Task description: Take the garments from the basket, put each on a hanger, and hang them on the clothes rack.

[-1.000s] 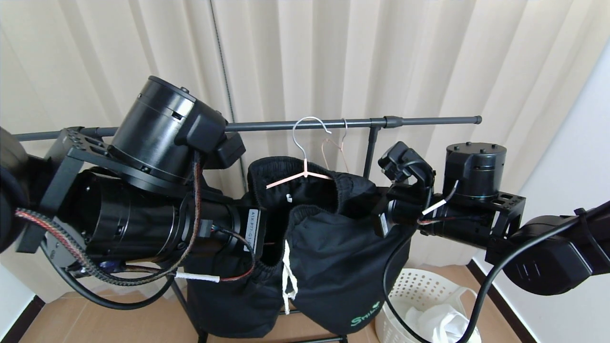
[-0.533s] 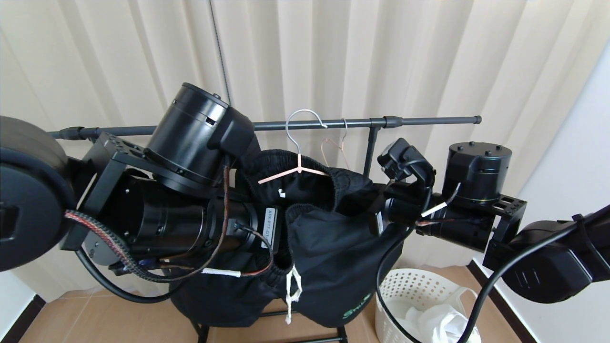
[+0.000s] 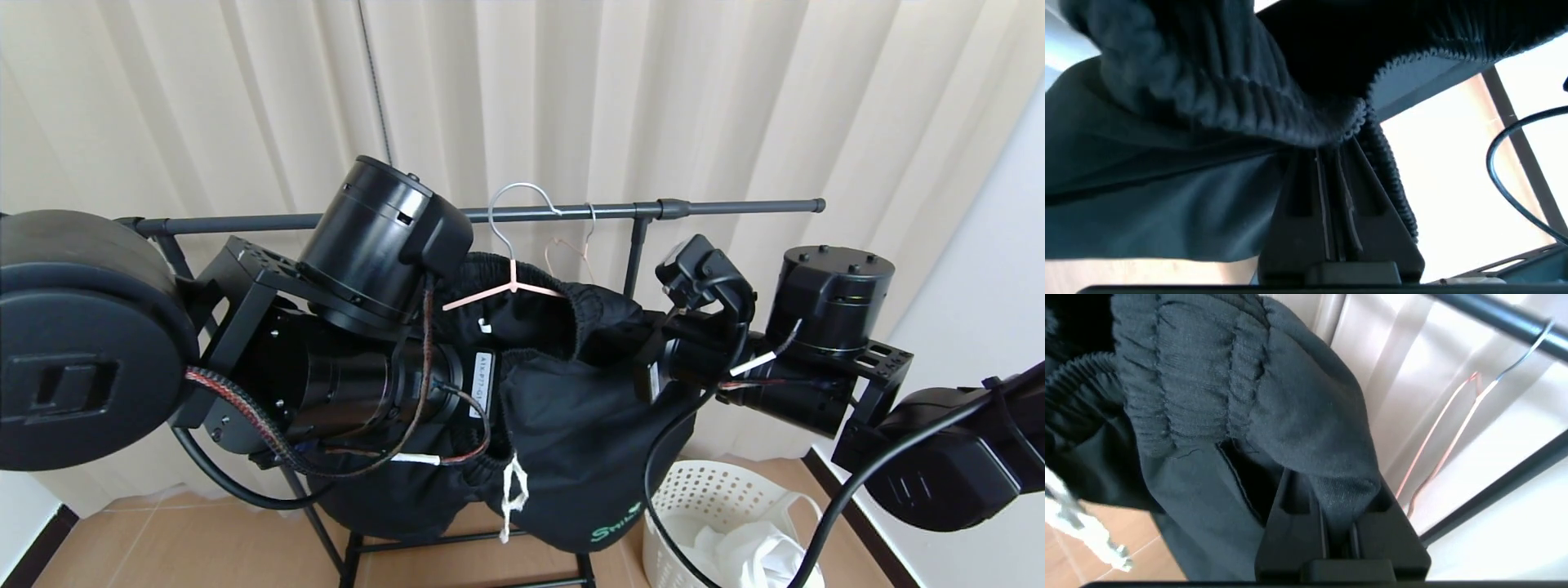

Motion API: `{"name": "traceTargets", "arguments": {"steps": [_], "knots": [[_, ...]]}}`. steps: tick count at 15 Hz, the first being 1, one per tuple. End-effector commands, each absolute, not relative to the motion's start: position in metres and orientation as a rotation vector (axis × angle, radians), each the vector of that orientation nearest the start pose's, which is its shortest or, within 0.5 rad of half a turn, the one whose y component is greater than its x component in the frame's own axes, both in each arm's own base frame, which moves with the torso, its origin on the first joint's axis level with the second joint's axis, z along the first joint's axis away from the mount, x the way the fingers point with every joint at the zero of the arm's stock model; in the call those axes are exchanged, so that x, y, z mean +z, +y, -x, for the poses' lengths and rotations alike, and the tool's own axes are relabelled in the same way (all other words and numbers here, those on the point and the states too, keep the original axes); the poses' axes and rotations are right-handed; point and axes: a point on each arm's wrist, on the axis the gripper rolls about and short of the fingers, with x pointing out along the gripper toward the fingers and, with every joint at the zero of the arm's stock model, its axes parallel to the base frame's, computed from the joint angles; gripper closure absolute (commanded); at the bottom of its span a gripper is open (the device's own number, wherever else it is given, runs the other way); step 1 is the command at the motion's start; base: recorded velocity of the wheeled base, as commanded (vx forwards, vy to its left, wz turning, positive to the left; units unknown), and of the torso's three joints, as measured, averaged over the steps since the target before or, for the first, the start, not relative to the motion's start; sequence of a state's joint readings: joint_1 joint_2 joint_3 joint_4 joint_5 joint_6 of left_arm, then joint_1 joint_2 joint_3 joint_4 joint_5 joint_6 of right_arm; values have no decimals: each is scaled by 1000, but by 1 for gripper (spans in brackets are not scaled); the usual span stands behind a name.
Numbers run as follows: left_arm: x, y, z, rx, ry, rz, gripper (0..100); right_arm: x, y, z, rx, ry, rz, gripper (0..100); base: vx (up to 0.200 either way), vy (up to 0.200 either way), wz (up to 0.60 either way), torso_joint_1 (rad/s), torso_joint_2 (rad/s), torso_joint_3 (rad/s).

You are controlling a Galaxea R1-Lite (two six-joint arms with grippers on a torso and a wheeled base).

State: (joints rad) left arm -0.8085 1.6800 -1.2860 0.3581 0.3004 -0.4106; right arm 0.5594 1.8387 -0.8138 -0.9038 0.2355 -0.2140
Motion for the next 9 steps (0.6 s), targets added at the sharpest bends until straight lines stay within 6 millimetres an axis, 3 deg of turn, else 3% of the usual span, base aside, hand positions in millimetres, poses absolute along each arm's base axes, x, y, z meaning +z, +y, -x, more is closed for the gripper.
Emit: {"name": "traceTargets", "arguments": {"steps": [1, 4, 5, 9], "knots": [[230, -211, -211, -338, 724, -11, 100, 166, 182, -280, 806, 29, 222, 100, 0, 0, 0, 0, 0, 0], [231, -210, -210, -335, 717, -8, 100, 165, 183, -278, 814, 25, 221, 100, 0, 0, 0, 0, 0, 0], [232, -211, -211, -334, 715, -8, 0, 166, 183, -278, 813, 21, 221, 100, 0, 0, 0, 0, 0, 0], [232, -213, -203, -341, 706, -24, 0, 164, 184, -280, 812, 8, 218, 100, 0, 0, 0, 0, 0, 0]]}}
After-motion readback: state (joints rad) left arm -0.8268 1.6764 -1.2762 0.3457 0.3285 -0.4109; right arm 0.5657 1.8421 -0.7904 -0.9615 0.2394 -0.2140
